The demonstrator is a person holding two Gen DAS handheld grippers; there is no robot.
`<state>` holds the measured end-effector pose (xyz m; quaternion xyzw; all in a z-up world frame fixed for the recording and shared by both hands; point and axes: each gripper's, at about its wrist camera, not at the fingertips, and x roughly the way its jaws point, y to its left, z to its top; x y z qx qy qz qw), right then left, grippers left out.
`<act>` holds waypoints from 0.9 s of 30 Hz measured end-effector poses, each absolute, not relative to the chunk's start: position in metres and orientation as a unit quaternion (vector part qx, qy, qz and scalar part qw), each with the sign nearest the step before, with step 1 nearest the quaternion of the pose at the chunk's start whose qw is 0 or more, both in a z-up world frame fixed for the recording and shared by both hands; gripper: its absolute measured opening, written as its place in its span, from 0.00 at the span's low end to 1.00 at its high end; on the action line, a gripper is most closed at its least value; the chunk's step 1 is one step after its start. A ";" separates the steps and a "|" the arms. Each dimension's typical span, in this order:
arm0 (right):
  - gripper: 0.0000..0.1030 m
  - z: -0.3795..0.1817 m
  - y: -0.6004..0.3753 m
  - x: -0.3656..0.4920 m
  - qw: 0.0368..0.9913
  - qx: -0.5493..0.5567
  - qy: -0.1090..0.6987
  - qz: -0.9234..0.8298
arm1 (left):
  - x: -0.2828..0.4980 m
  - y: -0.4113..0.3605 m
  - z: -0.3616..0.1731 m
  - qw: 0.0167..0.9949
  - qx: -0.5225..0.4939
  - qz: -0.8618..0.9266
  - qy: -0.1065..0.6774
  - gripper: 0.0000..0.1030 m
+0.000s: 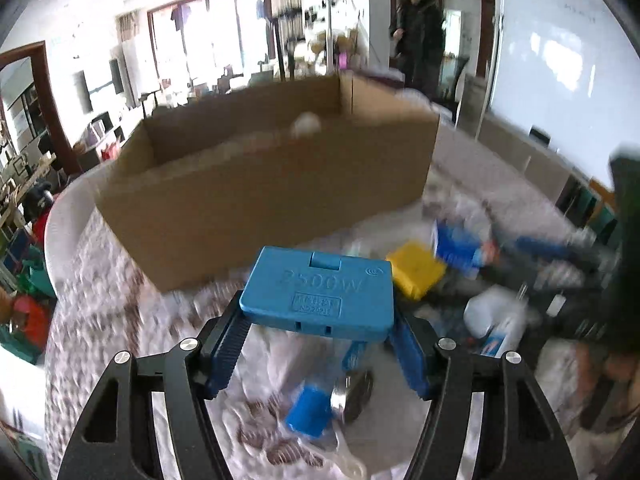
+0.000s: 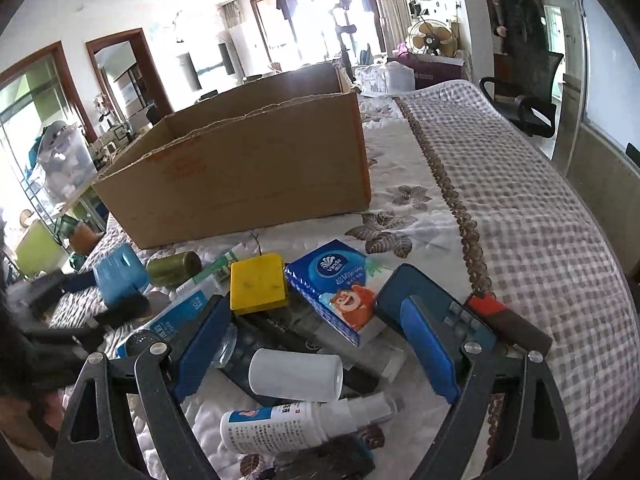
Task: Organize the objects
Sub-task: 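Grasp the blue plastic case with the left tool, then carry the blue case into the box and open the left tool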
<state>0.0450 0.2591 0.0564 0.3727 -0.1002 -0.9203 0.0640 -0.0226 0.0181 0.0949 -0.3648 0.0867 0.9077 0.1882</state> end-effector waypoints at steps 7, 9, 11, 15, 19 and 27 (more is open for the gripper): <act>1.00 0.052 0.253 0.043 0.061 0.377 -0.084 -0.920 | -0.093 0.007 0.170 0.143 -0.298 0.943 0.042 0.66; 1.00 0.052 0.251 0.043 0.054 0.376 -0.076 -0.922 | -0.125 0.008 0.171 0.127 -0.307 0.943 0.025 0.66; 1.00 0.050 0.250 0.042 0.047 0.376 -0.068 -0.923 | -0.165 0.006 0.163 0.107 -0.338 0.935 0.002 0.66; 1.00 0.046 0.248 0.040 0.041 0.382 -0.056 -0.922 | -0.222 0.008 0.131 0.053 -0.396 0.917 -0.006 0.64; 1.00 0.045 0.248 0.039 0.038 0.381 -0.052 -0.922 | -0.245 0.011 0.106 0.031 -0.432 0.901 -0.006 0.61; 1.00 0.048 0.262 0.038 0.047 0.373 -0.080 -0.923 | -0.166 -0.005 0.131 0.079 -0.364 0.927 -0.040 0.77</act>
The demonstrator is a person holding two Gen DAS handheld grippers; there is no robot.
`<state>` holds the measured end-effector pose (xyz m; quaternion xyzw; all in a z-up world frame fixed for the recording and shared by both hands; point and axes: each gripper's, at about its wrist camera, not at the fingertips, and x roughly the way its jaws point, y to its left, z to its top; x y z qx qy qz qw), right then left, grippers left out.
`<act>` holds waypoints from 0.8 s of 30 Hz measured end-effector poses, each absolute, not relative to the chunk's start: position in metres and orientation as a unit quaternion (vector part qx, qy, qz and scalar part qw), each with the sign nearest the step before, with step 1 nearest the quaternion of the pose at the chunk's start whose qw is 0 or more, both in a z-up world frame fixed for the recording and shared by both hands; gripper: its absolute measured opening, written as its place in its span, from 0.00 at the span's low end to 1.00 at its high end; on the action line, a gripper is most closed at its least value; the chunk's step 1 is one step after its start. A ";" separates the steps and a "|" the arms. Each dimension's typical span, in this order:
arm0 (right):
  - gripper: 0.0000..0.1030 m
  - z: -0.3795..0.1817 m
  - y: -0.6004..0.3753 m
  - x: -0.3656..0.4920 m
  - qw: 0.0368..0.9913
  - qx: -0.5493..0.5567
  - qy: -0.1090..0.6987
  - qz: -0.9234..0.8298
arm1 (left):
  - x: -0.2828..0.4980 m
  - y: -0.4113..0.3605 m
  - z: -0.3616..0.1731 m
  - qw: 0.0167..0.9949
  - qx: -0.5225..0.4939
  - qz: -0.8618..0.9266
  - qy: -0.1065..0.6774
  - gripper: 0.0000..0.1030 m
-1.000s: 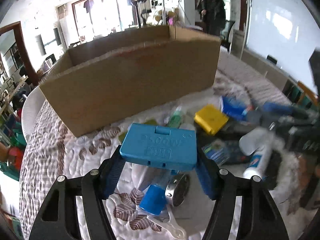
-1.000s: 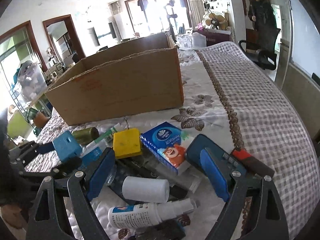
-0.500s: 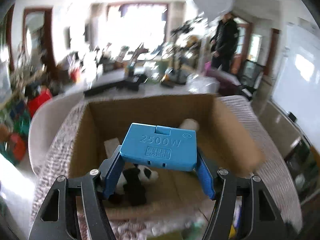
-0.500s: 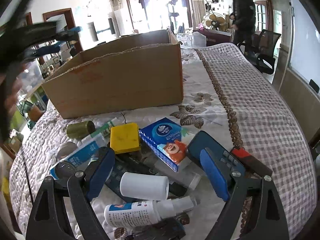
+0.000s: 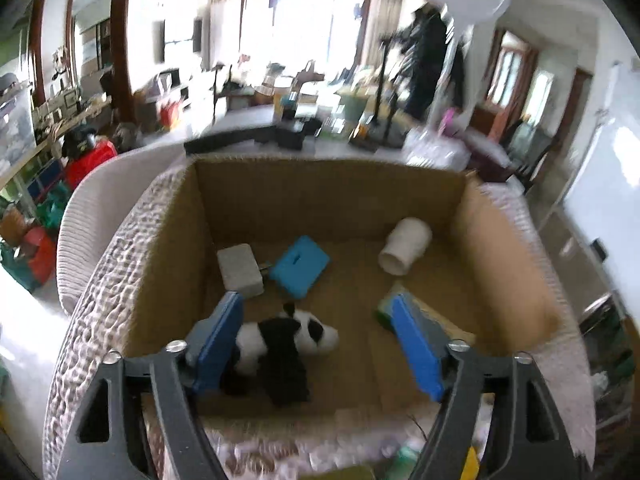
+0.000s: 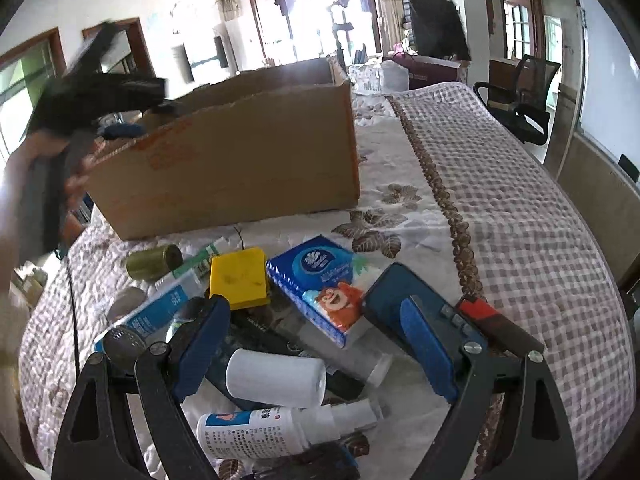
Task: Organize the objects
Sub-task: 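Carry the blue case into the box and open the left tool, then grasp the dark blue remote control with the right tool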
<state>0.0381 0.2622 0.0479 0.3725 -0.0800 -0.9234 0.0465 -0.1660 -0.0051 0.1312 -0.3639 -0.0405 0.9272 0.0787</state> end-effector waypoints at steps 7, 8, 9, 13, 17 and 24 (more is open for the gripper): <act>1.00 0.057 0.283 0.038 0.048 0.362 -0.097 -0.926 | -0.057 -0.045 0.125 0.118 -0.325 0.934 -0.086 0.94; 1.00 0.059 0.288 0.038 0.048 0.359 -0.100 -0.927 | -0.048 -0.051 0.118 0.123 -0.328 0.932 -0.097 0.94; 1.00 0.061 0.295 0.039 0.045 0.356 -0.104 -0.928 | -0.035 -0.058 0.107 0.130 -0.334 0.926 -0.115 0.94; 1.00 0.067 0.323 0.041 0.032 0.359 -0.127 -0.924 | -0.016 -0.065 0.072 0.151 -0.353 0.913 -0.140 0.94; 1.00 0.069 0.331 0.047 0.021 0.376 -0.015 -0.926 | -0.017 -0.059 0.043 0.168 -0.383 0.897 -0.144 0.94; 1.00 0.042 0.332 0.048 0.129 0.403 0.083 -0.902 | -0.017 -0.046 0.035 0.190 -0.398 0.888 -0.134 0.94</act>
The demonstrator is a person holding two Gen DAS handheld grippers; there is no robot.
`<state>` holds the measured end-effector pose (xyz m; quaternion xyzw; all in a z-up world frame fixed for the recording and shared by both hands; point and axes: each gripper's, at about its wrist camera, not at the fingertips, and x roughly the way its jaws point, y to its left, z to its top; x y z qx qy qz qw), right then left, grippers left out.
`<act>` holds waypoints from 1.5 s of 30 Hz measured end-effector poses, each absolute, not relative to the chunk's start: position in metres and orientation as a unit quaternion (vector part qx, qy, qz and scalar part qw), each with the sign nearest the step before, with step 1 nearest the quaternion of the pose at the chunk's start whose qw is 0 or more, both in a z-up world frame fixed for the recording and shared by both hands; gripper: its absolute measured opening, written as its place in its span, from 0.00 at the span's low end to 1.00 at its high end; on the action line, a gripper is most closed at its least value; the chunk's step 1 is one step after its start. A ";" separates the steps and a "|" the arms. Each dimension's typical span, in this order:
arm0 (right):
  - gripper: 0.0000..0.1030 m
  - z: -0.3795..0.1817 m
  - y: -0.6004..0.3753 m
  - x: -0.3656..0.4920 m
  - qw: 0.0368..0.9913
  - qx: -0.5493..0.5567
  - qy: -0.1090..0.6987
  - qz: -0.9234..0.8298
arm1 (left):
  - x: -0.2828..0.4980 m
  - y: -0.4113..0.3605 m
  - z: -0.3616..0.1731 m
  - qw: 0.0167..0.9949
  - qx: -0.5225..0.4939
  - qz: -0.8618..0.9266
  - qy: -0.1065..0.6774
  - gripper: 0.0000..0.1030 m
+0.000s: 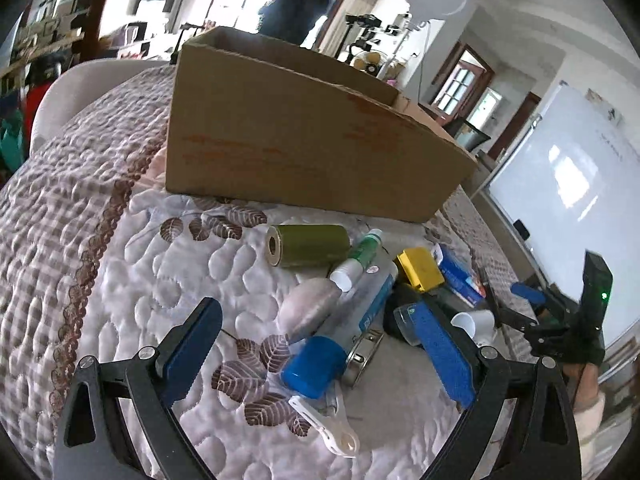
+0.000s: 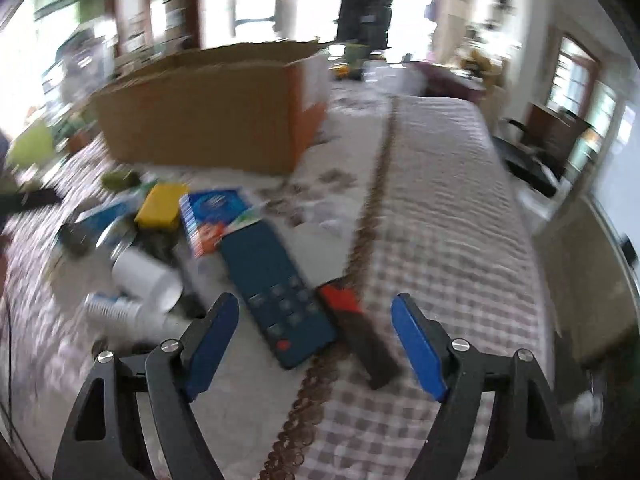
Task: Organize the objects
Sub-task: 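Grasp the dark blue remote control with the right tool, then carry the remote into the box and open the right tool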
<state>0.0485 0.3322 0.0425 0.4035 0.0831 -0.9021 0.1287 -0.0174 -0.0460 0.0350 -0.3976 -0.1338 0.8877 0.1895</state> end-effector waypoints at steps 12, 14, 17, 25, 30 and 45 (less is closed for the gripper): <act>1.00 0.030 0.311 0.010 0.246 0.435 0.107 -0.859 | -0.020 -0.031 0.020 0.189 -0.424 0.881 -0.091 0.94; 1.00 0.040 0.317 0.015 0.235 0.430 0.086 -0.867 | -0.019 -0.029 0.019 0.194 -0.427 0.878 -0.093 0.94; 1.00 0.071 0.327 0.022 0.240 0.398 0.030 -0.885 | -0.018 -0.025 0.021 0.203 -0.428 0.876 -0.096 0.94; 1.00 0.177 0.284 -0.030 0.243 0.299 -0.017 -0.922 | -0.014 -0.036 0.024 0.195 -0.417 0.880 -0.116 0.94; 1.00 0.175 0.231 -0.117 0.200 0.357 -0.005 -0.912 | -0.017 -0.040 0.022 0.181 -0.417 0.883 -0.119 0.94; 1.00 0.102 0.175 -0.182 0.125 0.445 0.032 -0.886 | -0.015 -0.055 0.028 0.182 -0.404 0.883 -0.152 0.94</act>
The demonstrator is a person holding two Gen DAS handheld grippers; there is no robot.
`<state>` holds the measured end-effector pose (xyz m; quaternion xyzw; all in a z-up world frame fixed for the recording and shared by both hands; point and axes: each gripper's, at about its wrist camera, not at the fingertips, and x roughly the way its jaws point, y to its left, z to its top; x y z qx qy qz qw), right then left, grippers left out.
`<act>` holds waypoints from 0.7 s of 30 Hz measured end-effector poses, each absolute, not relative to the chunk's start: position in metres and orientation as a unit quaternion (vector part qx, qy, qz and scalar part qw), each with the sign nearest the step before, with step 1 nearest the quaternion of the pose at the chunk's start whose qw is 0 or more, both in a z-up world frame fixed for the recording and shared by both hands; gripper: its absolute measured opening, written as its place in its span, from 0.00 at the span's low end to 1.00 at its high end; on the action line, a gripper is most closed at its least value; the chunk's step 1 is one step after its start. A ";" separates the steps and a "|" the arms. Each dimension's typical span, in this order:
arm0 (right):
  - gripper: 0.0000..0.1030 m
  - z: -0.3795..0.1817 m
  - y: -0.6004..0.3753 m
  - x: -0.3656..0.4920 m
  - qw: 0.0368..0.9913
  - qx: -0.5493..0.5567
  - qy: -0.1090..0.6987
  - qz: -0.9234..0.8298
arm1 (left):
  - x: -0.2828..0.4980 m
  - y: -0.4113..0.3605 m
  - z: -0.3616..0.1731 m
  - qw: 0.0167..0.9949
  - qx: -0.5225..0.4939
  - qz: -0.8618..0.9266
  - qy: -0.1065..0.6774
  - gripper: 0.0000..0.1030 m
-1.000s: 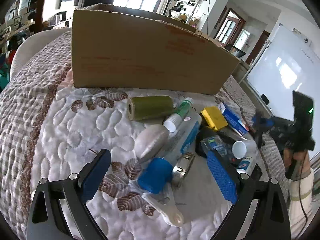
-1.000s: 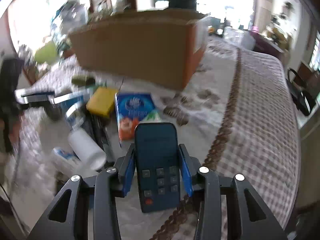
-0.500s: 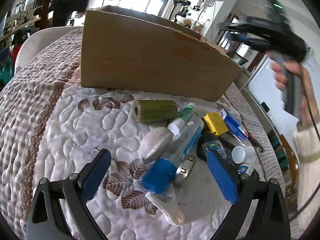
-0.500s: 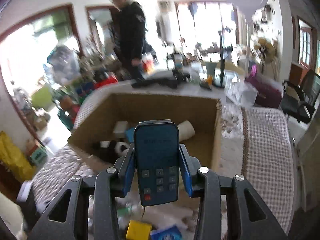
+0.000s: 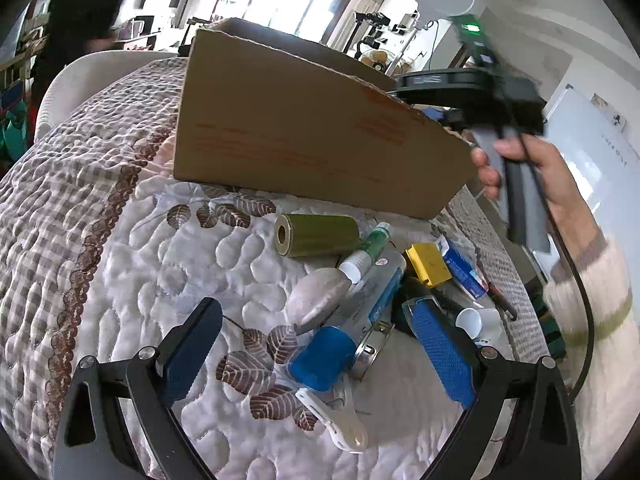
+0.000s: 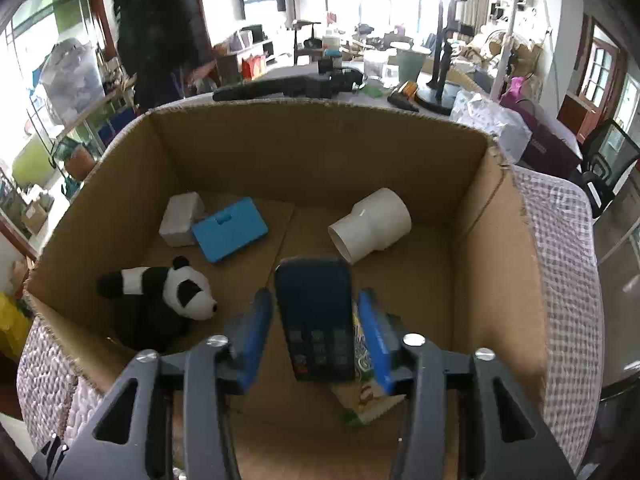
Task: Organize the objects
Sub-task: 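Carry the remote into the box and open the right tool, then grasp the round metal mesh tin with the left tool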
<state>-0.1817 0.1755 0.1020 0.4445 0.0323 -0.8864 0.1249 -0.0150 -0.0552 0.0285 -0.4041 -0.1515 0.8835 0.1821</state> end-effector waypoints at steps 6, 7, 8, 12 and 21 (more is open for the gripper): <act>1.00 0.136 0.189 -0.121 0.136 0.385 0.016 -0.913 | -0.016 -0.064 0.029 0.176 -0.403 0.883 -0.164 0.94; 1.00 0.141 0.192 -0.103 0.137 0.378 0.015 -0.915 | -0.017 -0.065 0.029 0.177 -0.406 0.882 -0.164 0.94; 1.00 0.143 0.194 -0.089 0.138 0.374 0.016 -0.917 | -0.016 -0.064 0.029 0.179 -0.407 0.881 -0.163 0.94; 1.00 0.138 0.207 -0.029 0.138 0.361 0.021 -0.922 | -0.016 -0.054 0.027 0.203 -0.414 0.876 -0.141 0.94; 1.00 0.090 0.250 0.040 0.115 0.368 -0.050 -0.921 | 0.007 -0.001 0.032 0.218 -0.378 0.899 0.034 0.58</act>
